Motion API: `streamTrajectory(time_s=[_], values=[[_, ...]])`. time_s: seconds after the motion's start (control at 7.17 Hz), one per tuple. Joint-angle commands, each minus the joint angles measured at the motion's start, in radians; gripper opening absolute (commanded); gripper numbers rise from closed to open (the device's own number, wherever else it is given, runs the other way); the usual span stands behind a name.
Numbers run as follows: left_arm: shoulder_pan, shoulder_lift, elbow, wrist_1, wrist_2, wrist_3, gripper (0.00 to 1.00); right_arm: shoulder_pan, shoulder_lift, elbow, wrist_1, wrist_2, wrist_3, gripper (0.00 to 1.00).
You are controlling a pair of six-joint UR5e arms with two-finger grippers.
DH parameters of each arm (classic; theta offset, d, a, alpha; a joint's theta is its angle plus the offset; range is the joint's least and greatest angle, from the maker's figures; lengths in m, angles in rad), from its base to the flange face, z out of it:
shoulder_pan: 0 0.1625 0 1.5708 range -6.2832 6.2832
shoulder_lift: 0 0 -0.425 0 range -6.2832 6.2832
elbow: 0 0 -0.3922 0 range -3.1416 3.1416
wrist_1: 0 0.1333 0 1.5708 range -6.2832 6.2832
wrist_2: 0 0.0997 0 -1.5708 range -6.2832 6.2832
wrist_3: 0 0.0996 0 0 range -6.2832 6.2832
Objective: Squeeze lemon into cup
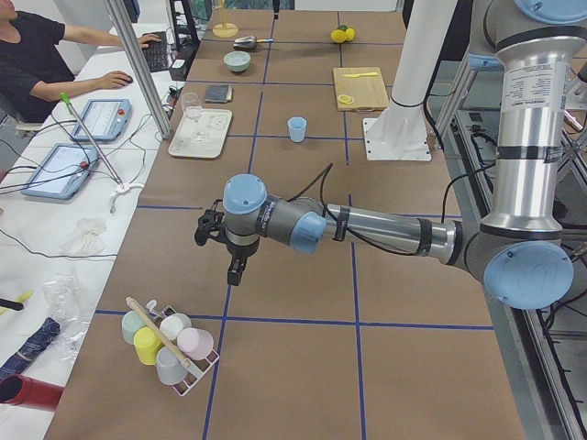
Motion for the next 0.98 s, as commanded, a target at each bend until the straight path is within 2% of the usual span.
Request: streamTrajectory(time_s=[0.0, 0.84], values=[[-0.014, 0.027, -0.008, 0.109, -0.004, 0.104, 1.00, 0.011, 0.005, -0.007, 0.002, 0.011, -0.011, 1.00], [-0.009, 0.009, 0.001, 0.110, 0.008, 0.094, 1.00, 0.003, 0.007, -0.010, 0.001, 0.021, -0.022, 1.00]])
